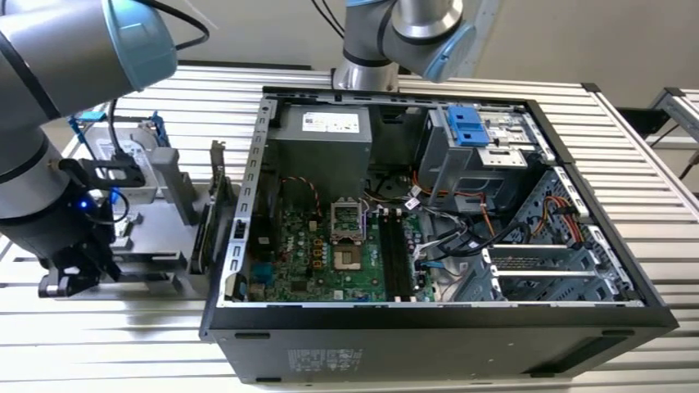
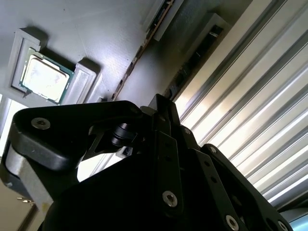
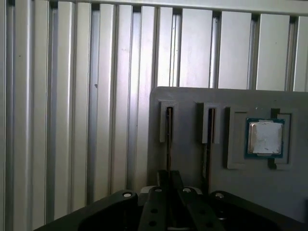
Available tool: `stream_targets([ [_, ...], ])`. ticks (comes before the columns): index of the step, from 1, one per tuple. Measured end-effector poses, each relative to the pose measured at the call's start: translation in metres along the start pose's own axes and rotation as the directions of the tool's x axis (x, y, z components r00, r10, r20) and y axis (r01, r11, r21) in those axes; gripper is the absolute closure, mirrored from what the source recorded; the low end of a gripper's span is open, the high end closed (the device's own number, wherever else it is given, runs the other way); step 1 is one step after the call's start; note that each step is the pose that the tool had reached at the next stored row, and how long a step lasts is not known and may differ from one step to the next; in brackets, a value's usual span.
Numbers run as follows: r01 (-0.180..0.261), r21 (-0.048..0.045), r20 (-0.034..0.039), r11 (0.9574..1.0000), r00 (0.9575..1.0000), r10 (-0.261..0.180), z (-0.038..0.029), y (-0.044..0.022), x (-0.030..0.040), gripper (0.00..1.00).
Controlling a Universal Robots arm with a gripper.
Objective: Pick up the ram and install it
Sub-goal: 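Pick up the ram and move it above insertion slot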
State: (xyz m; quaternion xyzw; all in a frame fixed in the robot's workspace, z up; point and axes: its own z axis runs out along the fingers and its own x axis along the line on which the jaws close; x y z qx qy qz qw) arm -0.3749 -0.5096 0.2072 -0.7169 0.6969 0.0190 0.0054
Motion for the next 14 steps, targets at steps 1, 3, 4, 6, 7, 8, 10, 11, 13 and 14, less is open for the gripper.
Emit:
stream_targets([
  [1, 0.000, 0.0000, 0.0000, 1.0000, 1.0000, 0.000, -0.0009, 0.0000, 0.0000, 1.00],
  [3, 0.000, 0.0001, 0.0001, 1.0000, 1.0000, 0.000, -0.0029, 0.0000, -0.0001, 1.00],
  [4, 0.000, 0.0000, 0.0001, 1.0000, 1.0000, 0.000, -0.0039, 0.0001, -0.0001, 1.00],
  [6, 0.000, 0.0001, 0.0001, 1.0000, 1.0000, 0.000, -0.0058, 0.0001, -0.0002, 1.00],
  [7, 0.000, 0.0001, 0.0001, 1.0000, 1.0000, 0.000, -0.0067, 0.0001, -0.0002, 1.00],
  [8, 0.000, 0.0000, 0.0001, 1.0000, 1.0000, 0.000, -0.0077, 0.0001, -0.0003, 1.00],
  [10, 0.000, 0.0001, 0.0001, 1.0000, 1.0000, 0.000, -0.0098, 0.0001, -0.0003, 1.00],
  [11, 0.000, 0.0000, 0.0001, 1.0000, 1.0000, 0.000, -0.0109, 0.0002, -0.0004, 1.00],
  [13, 0.000, 0.0001, 0.0001, 1.0000, 1.0000, 0.000, -0.0127, 0.0002, -0.0004, 1.00],
  [14, 0.000, 0.0001, 0.0000, 1.0000, 1.0000, 0.000, -0.0137, 0.0002, -0.0005, 1.00],
])
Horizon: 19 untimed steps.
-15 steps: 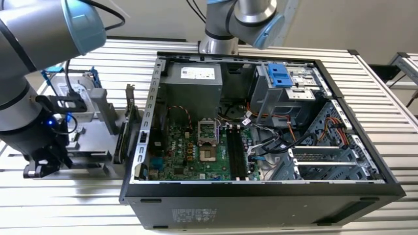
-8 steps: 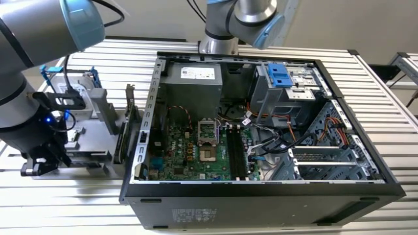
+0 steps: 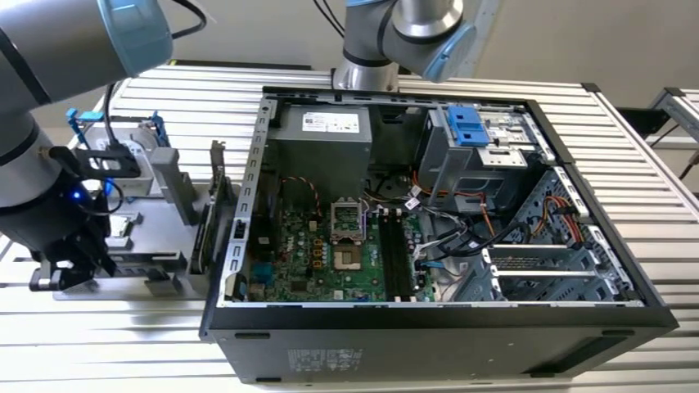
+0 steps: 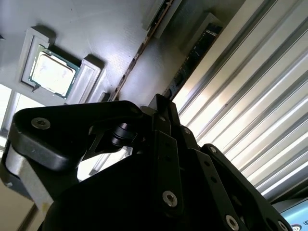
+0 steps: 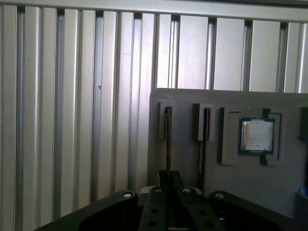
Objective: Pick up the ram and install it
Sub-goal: 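Pick up the ram and move it above insertion slot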
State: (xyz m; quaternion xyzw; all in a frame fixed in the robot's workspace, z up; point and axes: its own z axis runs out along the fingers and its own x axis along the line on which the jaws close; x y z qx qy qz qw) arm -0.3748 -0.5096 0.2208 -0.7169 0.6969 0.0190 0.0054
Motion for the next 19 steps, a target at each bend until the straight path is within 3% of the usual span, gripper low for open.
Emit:
stream_targets([
  [19, 0.000, 0.0000, 0.0000, 1.0000, 1.0000, 0.000, -0.0126, 0.0002, -0.0004, 1.00],
])
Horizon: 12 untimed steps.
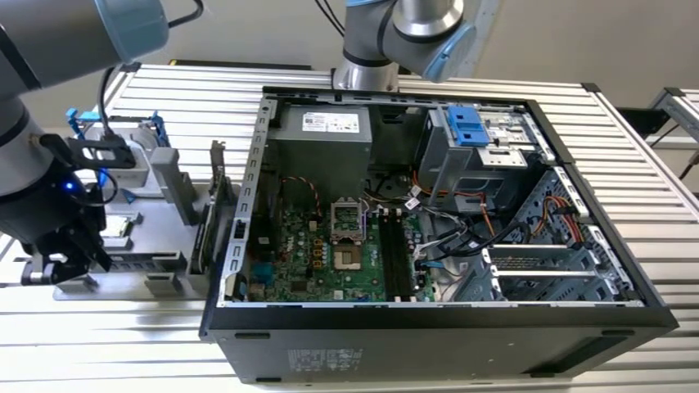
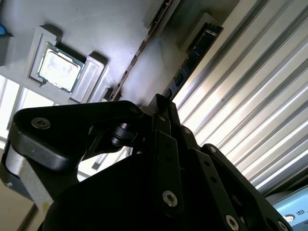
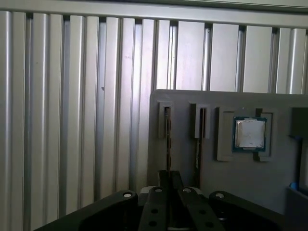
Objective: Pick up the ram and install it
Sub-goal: 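Pick up the ram and move it above insertion slot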
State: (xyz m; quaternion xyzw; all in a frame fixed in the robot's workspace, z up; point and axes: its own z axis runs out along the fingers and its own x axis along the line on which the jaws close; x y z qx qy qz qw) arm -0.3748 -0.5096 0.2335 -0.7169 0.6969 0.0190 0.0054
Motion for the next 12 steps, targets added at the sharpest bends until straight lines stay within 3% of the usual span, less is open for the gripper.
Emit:
stream_targets([
  [12, 0.000, 0.0000, 0.0000, 1.0000, 1.0000, 0.000, -0.0007, 0.0000, 0.0000, 1.00],
])
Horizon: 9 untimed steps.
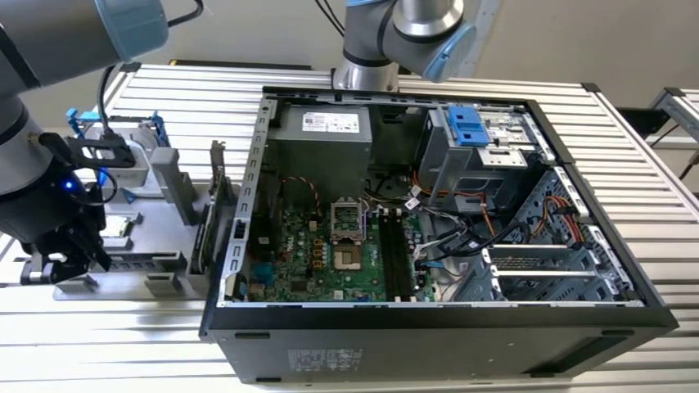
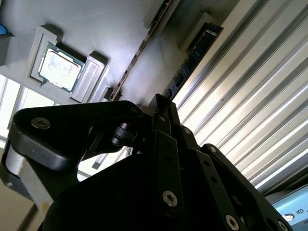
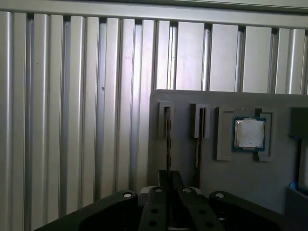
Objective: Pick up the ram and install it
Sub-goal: 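Pick up the ram and move it above insertion slot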
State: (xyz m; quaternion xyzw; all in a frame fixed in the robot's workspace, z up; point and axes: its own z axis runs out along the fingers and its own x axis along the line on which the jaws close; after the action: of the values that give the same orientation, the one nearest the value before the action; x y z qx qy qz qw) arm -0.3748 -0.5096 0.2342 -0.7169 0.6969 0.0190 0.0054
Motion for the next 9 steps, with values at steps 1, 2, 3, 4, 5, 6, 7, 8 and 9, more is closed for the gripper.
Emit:
stream_targets([
  [1, 0.000, 0.0000, 0.0000, 1.0000, 1.0000, 0.000, 0.0000, 0.0000, 0.0000, 1.00],
  [2, 0.000, 0.0000, 0.0000, 1.0000, 1.0000, 0.000, 0.0000, 0.0000, 0.0000, 1.00],
  [3, 0.000, 0.0000, 0.0000, 1.0000, 1.0000, 0.000, -0.0002, 0.0000, 0.0000, 1.00],
  [4, 0.000, -0.0002, -0.0002, 1.0000, 1.0000, 0.000, -0.0007, 0.0000, 0.0000, 1.00],
  [5, 0.000, -0.0003, -0.0002, 1.0000, 1.0000, 0.000, -0.0011, 0.0000, 0.0000, 1.00],
  [6, 0.000, -0.0001, -0.0001, 1.0000, 1.0000, 0.000, -0.0016, 0.0001, 0.0000, 1.00],
  [7, 0.000, -0.0001, -0.0001, 1.0000, 1.0000, 0.000, -0.0023, 0.0001, -0.0001, 1.00],
  [8, 0.000, -0.0001, -0.0001, 1.0000, 1.0000, 0.000, -0.0032, 0.0001, -0.0001, 1.00],
  [9, 0.000, 0.0000, 0.0000, 1.0000, 1.0000, 0.000, -0.0041, 0.0001, -0.0001, 1.00],
])
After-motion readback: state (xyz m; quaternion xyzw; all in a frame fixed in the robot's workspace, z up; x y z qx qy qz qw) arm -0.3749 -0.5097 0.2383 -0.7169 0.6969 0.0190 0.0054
